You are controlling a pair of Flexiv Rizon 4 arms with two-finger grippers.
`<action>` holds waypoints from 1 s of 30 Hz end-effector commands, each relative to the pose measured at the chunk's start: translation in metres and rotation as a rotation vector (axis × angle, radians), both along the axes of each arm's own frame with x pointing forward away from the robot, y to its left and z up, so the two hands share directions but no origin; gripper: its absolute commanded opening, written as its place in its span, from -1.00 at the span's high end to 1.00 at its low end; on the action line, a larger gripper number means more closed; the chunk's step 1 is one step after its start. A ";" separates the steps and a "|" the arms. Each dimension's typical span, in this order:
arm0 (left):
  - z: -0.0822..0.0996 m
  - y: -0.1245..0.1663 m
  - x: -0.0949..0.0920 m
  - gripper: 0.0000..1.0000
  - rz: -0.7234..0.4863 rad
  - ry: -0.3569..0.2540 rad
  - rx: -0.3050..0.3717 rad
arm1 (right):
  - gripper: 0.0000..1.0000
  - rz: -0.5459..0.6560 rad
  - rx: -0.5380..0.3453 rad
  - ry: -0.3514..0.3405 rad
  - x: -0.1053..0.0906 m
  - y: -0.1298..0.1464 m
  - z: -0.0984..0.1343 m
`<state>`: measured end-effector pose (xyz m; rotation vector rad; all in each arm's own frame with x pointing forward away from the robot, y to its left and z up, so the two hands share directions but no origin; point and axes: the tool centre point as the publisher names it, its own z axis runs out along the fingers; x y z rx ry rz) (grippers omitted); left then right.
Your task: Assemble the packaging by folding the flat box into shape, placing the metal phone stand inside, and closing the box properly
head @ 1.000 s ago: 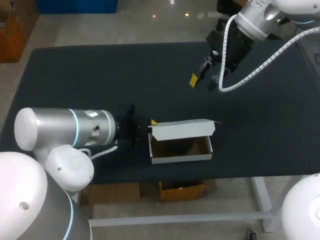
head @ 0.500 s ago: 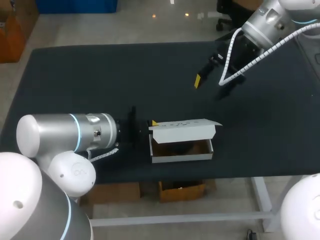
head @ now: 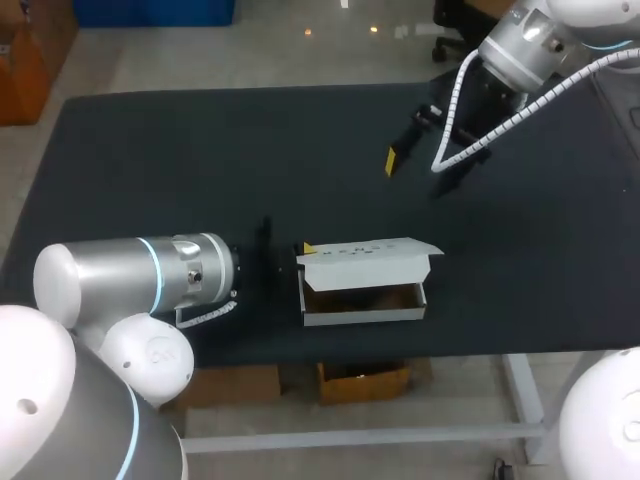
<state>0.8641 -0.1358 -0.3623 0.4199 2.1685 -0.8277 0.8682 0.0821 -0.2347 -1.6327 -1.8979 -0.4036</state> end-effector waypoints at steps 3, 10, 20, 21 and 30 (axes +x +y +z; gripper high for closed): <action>-0.011 -0.005 -0.003 1.00 0.021 -0.006 0.010 | -1.00 -0.006 0.000 -0.007 -0.003 -0.001 0.001; -0.011 -0.005 -0.003 1.00 0.021 -0.006 0.010 | -1.00 -0.013 -0.051 0.048 -0.001 0.006 0.002; -0.011 -0.005 -0.003 1.00 0.021 -0.006 0.010 | -1.00 -0.086 -0.200 0.099 -0.019 0.008 -0.006; -0.011 -0.005 -0.003 1.00 0.021 -0.006 0.010 | -1.00 -0.088 -0.199 0.099 -0.020 0.007 -0.009; -0.011 -0.005 -0.003 1.00 0.021 -0.006 0.010 | -0.29 -0.132 -0.190 0.143 -0.031 -0.006 -0.037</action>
